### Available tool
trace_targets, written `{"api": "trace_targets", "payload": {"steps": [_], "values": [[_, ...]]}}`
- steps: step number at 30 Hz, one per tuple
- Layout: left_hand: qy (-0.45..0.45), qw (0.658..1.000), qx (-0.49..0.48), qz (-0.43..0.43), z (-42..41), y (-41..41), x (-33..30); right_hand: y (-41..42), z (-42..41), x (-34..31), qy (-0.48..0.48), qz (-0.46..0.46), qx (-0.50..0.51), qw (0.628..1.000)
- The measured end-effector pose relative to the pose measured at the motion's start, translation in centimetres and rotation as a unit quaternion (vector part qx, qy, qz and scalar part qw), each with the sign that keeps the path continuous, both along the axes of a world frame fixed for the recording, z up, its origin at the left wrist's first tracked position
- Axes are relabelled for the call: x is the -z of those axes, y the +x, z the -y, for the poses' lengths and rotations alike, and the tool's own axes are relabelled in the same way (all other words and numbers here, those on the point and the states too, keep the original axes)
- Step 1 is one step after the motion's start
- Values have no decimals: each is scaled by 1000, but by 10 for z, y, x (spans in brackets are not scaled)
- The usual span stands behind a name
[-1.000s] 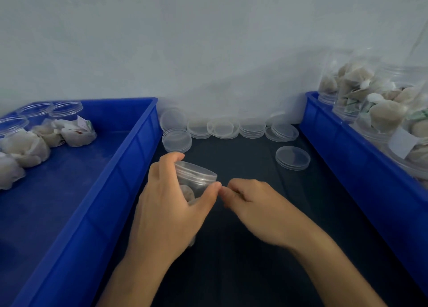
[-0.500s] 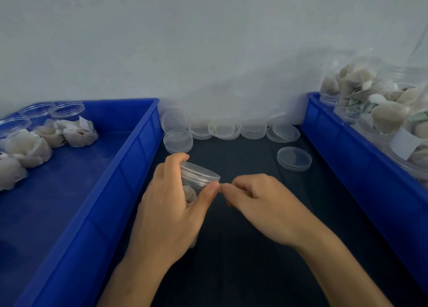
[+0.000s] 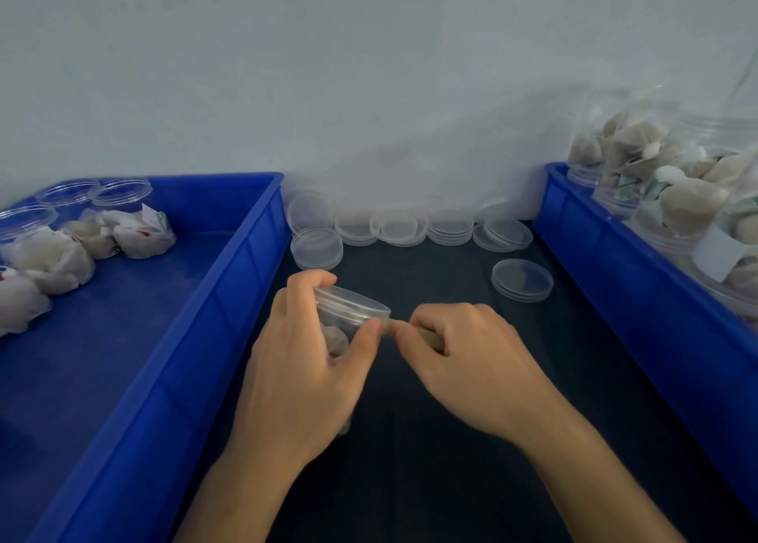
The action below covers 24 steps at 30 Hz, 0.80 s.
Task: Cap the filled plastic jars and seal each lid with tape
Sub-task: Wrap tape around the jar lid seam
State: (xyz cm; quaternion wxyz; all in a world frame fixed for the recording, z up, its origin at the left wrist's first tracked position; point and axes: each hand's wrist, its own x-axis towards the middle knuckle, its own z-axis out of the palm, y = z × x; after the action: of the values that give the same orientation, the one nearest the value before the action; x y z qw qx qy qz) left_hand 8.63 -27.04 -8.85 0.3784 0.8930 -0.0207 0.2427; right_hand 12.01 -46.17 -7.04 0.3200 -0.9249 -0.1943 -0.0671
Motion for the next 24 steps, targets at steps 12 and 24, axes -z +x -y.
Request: {"api": "trace_targets", "payload": {"steps": [12,24], "values": [[-20,1000,-18,2,1,3,3,0,-2,1,5,35,1,999],[-49,999,-9,2,0,4,5,-2,-4,5,12,119,9,993]]}}
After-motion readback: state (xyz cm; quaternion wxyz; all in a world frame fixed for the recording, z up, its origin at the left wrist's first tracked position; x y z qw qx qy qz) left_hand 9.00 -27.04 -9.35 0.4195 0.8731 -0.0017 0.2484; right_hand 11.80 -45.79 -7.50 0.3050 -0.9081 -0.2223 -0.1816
